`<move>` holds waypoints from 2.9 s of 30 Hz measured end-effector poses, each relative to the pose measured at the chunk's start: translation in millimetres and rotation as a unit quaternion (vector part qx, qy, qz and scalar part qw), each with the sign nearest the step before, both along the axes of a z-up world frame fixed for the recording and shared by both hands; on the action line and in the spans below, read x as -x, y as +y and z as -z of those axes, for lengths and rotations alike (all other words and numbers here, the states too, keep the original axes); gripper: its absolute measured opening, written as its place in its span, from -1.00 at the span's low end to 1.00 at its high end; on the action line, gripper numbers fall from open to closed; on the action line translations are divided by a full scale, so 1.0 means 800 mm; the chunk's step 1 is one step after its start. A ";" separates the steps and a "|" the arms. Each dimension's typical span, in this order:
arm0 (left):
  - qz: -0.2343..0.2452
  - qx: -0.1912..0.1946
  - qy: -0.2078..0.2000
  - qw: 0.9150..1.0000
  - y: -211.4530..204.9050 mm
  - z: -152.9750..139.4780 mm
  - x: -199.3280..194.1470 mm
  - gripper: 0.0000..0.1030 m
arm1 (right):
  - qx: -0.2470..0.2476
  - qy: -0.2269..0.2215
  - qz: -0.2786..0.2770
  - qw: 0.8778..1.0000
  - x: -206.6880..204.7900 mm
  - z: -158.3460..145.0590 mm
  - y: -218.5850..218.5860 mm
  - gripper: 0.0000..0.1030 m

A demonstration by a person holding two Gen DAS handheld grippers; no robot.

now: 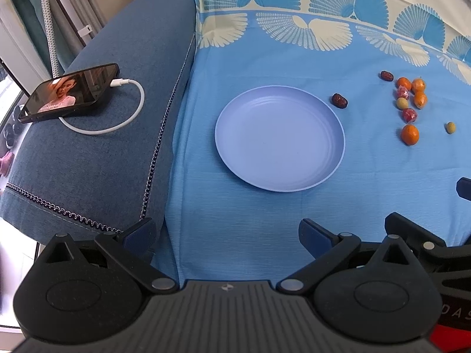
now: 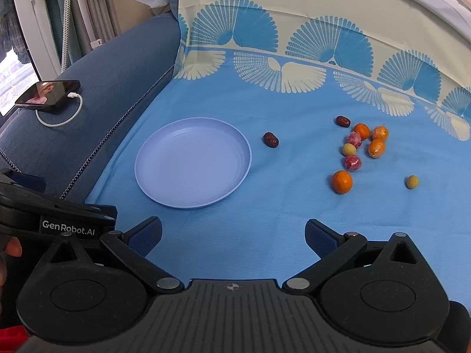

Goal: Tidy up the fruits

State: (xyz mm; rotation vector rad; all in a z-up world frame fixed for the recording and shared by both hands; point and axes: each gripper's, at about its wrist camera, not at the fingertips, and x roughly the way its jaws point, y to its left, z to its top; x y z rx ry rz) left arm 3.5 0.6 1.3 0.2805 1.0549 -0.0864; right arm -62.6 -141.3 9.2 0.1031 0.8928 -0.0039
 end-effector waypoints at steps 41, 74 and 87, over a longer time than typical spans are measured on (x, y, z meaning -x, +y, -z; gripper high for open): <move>-0.003 -0.005 0.010 1.000 0.000 0.005 -0.001 0.99 | -0.005 0.015 0.004 1.000 -0.003 0.005 0.001 0.99; 0.166 -0.008 0.057 0.984 -0.275 0.121 -0.247 0.65 | 0.010 -0.052 0.165 0.985 -0.109 0.161 -0.200 0.99; 0.184 0.013 0.068 0.980 -0.255 0.148 -0.279 -0.34 | 0.055 -0.078 0.113 0.989 -0.118 0.184 -0.175 -0.34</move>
